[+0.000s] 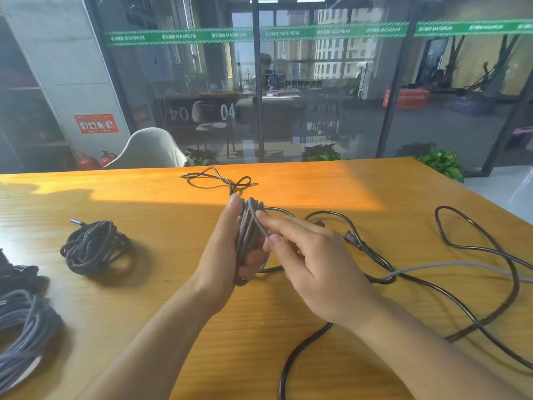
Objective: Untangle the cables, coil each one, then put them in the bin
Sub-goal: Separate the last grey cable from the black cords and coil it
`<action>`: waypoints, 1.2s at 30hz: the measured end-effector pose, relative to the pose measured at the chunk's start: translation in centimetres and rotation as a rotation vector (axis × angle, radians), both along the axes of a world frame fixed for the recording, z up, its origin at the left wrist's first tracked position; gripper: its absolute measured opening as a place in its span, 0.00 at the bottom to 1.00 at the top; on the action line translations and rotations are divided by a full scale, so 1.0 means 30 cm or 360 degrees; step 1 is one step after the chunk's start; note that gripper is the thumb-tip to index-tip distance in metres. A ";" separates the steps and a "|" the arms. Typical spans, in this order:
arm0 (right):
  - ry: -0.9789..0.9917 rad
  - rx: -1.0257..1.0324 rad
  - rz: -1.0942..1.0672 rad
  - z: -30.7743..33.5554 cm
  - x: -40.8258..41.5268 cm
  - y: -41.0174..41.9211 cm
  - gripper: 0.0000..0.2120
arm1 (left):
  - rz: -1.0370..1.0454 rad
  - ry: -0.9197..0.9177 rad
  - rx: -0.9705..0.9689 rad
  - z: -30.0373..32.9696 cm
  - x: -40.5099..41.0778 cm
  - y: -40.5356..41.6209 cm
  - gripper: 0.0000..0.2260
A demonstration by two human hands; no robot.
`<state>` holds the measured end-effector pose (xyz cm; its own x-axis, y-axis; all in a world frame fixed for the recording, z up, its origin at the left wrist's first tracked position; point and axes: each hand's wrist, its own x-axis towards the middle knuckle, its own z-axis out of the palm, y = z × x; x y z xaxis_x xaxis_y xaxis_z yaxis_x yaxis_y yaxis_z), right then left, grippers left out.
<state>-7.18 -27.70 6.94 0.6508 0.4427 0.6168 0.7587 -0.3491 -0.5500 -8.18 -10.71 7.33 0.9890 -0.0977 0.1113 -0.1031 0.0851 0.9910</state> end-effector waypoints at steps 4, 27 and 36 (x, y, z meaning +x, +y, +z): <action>0.0011 -0.0050 0.0049 -0.009 -0.011 0.014 0.18 | 0.0194 -0.0018 0.0070 0.004 0.008 0.003 0.32; 0.0514 -0.0983 -0.0005 -0.001 0.150 -0.117 0.26 | -0.0625 0.0076 -0.0391 0.062 -0.018 0.081 0.18; 0.0652 -0.0656 -0.0473 0.051 0.232 -0.317 0.24 | -0.0710 0.0130 -0.0253 0.079 -0.026 0.127 0.17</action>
<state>-0.23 -37.20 8.47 0.9283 0.3548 0.1108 0.3546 -0.7558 -0.5505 -8.95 -6.89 9.70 0.8606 -0.5026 0.0827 0.0557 0.2544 0.9655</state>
